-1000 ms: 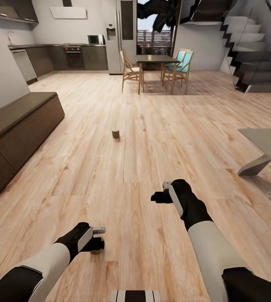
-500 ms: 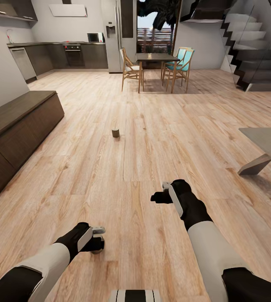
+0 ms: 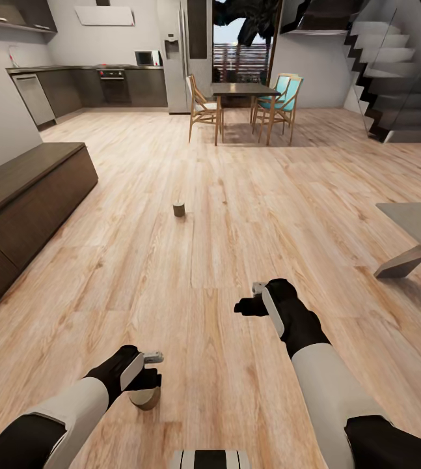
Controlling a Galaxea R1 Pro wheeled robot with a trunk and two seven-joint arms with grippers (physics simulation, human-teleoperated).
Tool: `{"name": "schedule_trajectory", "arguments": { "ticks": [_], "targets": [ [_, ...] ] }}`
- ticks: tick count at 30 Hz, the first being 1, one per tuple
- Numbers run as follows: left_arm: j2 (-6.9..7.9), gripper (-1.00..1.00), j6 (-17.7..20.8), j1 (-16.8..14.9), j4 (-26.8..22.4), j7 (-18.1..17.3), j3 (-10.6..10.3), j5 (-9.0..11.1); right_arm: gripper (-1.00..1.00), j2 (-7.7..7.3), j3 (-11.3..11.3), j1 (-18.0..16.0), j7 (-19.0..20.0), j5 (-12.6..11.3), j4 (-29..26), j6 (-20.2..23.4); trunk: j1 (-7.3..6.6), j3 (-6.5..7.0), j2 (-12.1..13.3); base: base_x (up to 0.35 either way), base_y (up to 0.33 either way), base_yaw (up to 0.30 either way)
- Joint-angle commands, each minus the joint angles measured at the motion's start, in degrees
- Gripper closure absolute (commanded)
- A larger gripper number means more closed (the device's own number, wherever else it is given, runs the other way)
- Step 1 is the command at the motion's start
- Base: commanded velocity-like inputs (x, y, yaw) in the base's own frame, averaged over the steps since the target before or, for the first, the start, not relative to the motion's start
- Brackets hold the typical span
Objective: Place each of the two pumpkins and all three candles from the living room inside a cabinet in the living room (use any cabinet), then make sure every cabinet is closed, and position the cauldron so it is next to a table in the living room.
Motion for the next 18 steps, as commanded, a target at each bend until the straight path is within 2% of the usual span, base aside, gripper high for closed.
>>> {"name": "schedule_trajectory", "arguments": {
  "ticks": [1, 7, 15, 18],
  "targets": [
    [0.02, -1.0, 0.22, -0.01, -0.1, 0.42, -0.35, 0.62, -1.0, -0.01, 0.05, -0.02, -0.05, -0.12, -0.05, 0.22, -0.01, -0.04, -0.02, 0.003, 0.0, 0.0],
    [0.02, -1.0, 0.22, -0.01, -0.1, 0.42, -0.35, 0.6, -1.0, -0.01, 0.05, -0.02, -0.05, -0.15, -0.05, 0.22, -0.01, -0.04, -0.02, 0.001, 0.0, 0.0],
    [0.02, -1.0, 0.22, -0.01, -0.1, 0.42, -0.35, 0.61, -1.0, -0.04, 0.05, -0.02, 0.0, -0.15, -0.05, 0.22, 0.2, -1.82, -0.12, 0.0, 0.0, 0.0],
    [0.02, -1.0, 0.22, -0.01, -0.1, 0.42, -0.35, 0.62, -1.0, -0.04, 0.05, -0.02, 0.07, -0.13, -0.05, 0.22, 0.2, -1.82, -0.12, 0.0, 0.0, 0.0]
  ]
}}
